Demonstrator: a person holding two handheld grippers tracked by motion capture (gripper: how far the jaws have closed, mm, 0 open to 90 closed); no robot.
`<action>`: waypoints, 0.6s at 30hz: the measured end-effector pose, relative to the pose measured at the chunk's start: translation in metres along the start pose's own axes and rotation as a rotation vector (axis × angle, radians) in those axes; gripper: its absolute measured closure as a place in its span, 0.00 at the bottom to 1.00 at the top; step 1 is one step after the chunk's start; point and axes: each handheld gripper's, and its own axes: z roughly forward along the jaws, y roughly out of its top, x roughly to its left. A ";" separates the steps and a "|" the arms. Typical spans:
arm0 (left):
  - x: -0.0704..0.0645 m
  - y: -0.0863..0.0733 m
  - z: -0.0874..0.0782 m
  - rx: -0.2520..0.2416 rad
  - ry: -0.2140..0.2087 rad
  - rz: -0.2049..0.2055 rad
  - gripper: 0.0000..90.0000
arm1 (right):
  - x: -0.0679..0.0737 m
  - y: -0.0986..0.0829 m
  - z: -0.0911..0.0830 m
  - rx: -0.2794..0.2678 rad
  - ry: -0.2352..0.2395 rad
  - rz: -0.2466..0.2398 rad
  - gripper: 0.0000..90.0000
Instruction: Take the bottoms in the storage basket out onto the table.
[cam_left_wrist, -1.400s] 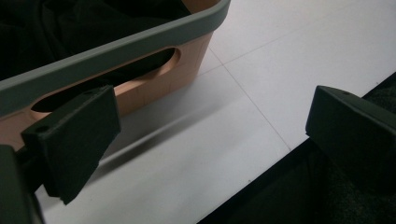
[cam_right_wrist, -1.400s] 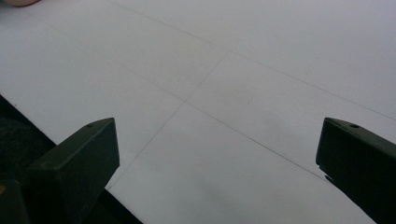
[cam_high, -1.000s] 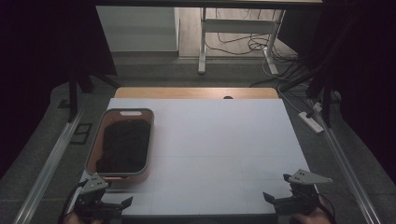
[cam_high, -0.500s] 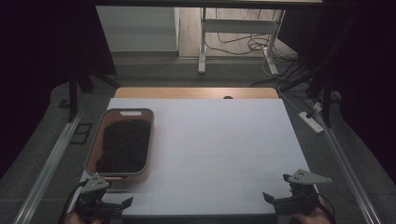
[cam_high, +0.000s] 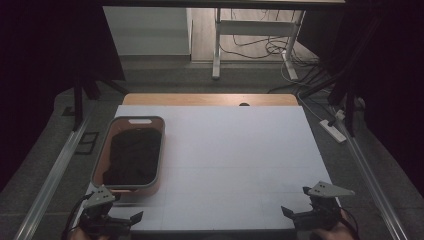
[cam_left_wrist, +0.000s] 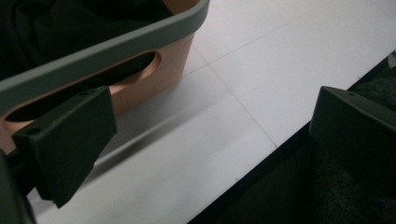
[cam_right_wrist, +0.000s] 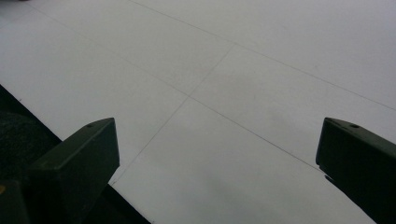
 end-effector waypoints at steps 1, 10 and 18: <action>0.000 0.000 -0.001 0.000 -0.002 0.007 0.01 | 0.000 0.000 0.000 0.000 0.000 0.000 0.00; -0.001 0.003 -0.001 -0.024 -0.029 0.021 0.01 | 0.000 0.000 0.000 0.003 0.006 -0.003 0.00; 0.001 0.003 0.001 -0.010 -0.070 0.023 0.01 | 0.000 0.000 0.001 0.006 0.011 -0.006 0.00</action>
